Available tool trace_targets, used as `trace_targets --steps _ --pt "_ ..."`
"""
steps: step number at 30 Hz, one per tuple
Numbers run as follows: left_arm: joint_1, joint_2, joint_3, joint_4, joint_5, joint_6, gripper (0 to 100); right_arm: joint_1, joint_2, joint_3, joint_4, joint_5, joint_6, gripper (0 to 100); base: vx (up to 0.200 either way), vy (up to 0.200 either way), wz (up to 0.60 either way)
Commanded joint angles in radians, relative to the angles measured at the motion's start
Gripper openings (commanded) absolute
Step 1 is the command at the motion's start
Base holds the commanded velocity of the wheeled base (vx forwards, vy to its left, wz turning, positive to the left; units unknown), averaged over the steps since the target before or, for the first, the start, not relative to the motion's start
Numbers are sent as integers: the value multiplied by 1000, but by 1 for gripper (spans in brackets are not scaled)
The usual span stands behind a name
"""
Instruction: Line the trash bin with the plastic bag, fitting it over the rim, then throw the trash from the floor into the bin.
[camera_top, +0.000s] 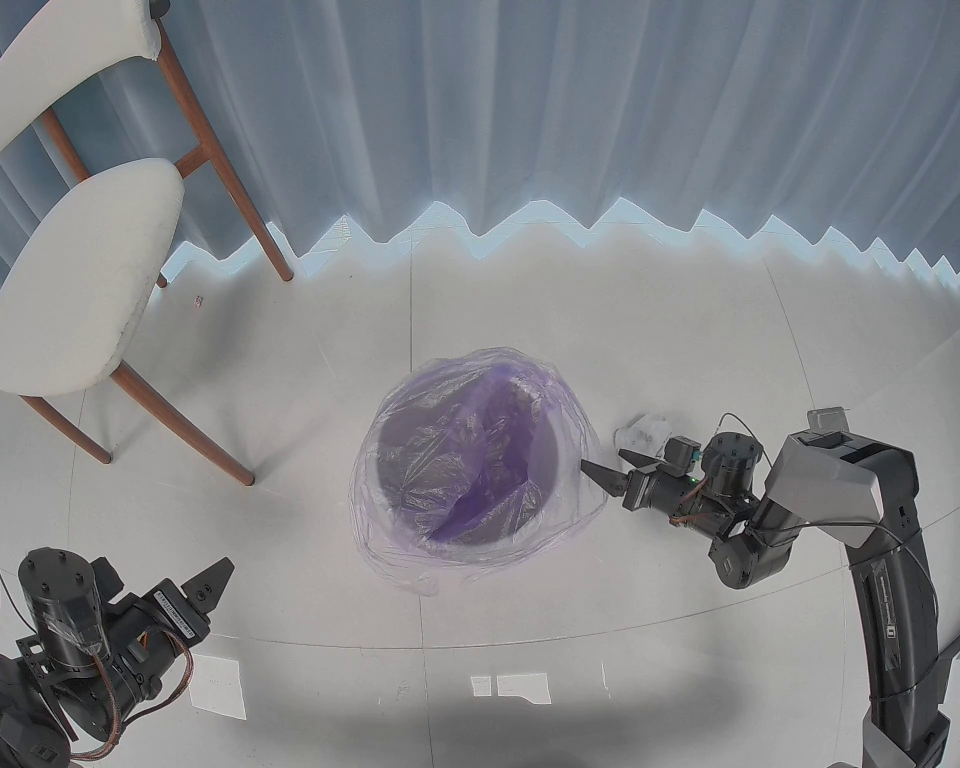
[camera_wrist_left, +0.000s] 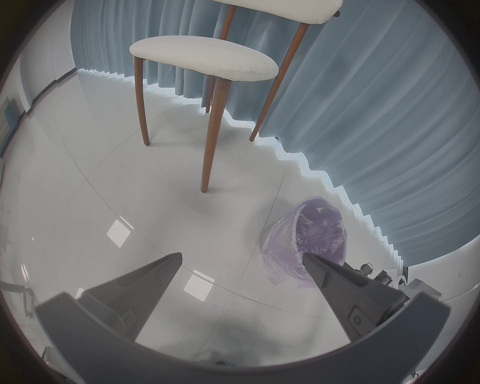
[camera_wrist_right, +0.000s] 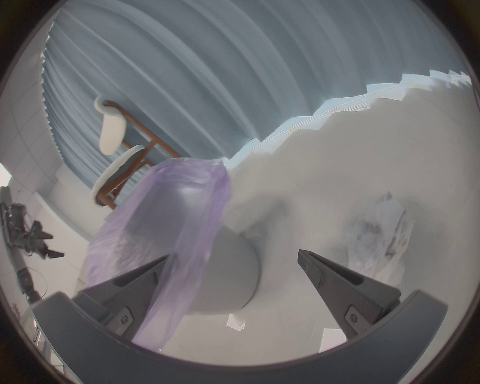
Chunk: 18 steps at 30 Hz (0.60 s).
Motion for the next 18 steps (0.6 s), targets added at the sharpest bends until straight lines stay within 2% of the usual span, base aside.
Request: trace_targets --steps 1,11,18 --pt "0 1 18 16 1 -2 100 7 57 -212 150 -93 30 100 0 0 0" --pt "0 2 18 23 1 -10 100 11 151 -551 430 -116 32 100 0 0 0" --pt "0 2 18 23 1 -10 100 21 231 -652 509 -137 15 100 0 0 0"
